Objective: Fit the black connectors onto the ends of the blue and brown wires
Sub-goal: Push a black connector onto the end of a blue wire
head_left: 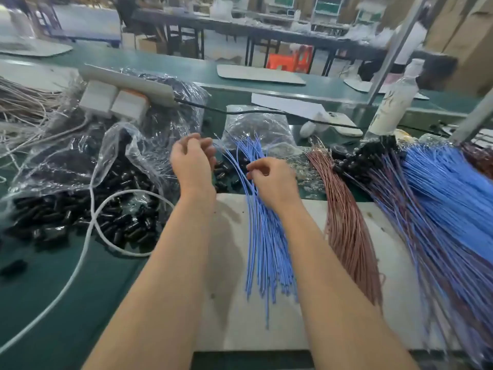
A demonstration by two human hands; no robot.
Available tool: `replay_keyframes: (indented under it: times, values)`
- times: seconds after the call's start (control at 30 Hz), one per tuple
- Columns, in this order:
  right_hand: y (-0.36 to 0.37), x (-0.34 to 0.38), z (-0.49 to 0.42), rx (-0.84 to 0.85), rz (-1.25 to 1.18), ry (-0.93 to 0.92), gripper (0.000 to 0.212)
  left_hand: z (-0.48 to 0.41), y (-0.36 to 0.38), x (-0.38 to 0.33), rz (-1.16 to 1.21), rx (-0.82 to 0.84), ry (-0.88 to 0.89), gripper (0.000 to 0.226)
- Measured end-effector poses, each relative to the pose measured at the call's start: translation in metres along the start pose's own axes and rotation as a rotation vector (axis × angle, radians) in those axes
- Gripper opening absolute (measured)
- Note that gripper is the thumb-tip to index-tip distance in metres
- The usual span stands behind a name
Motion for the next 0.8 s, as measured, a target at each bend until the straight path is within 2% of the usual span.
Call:
replay_keyframes:
  times: [0.1,0.2,0.4,0.47,0.63,0.73,0.8]
  values:
    - [0.014,0.003,-0.008,0.125,0.273,-0.006,0.025,-0.012,-0.005,-0.012,0.017,-0.020,0.026,0.019]
    - [0.030,0.003,-0.014,0.234,0.470,0.002,0.031,-0.013,0.000,-0.009,-0.032,0.064,-0.068,0.015]
    - [0.048,0.002,-0.019,0.150,0.654,-0.010,0.026,0.001,0.007,0.015,-0.145,0.151,-0.106,0.016]
    - [0.046,0.002,-0.020,0.128,0.564,-0.032,0.023,0.003,0.008,0.021,-0.179,0.176,-0.097,0.015]
    - [0.004,0.004,-0.013,-0.044,-0.054,-0.111,0.008,0.008,0.009,0.030,-0.422,0.242,-0.036,0.008]
    - [-0.008,0.004,-0.006,-0.035,-0.097,-0.149,0.009,0.013,0.018,0.038,-0.392,0.390,-0.149,0.014]
    - [-0.009,0.001,-0.002,-0.028,-0.082,-0.151,0.010,0.014,0.021,0.041,-0.341,0.414,-0.217,0.017]
Point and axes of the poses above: each hand's wrist, its own z-axis away from the middle knuckle, its own y-axis out of the palm, x = y × z, the point moved 3 cm from there along -z, towards the middle knuckle, and after that the axes turned 8 degrees about x, right-handed, at the moved point
